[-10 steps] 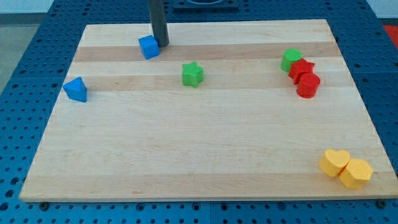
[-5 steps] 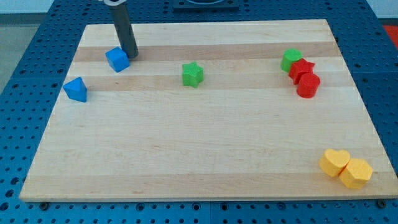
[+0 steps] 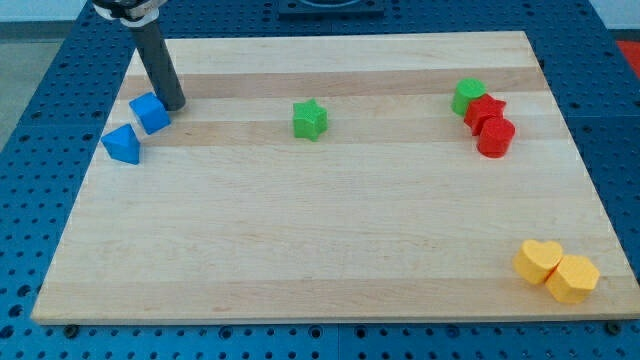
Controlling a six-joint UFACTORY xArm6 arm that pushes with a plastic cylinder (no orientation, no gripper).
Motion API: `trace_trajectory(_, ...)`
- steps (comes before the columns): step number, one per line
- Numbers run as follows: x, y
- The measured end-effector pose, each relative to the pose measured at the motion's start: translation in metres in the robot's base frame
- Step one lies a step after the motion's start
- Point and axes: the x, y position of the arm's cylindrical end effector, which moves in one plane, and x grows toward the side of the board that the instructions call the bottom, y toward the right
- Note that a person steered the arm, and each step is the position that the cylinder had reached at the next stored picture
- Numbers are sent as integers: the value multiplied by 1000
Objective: Move the blue cube to the top of the blue triangle
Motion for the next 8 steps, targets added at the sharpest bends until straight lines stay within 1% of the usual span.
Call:
trace_trajectory(4, 11, -16)
trace_trajectory(8, 20, -17)
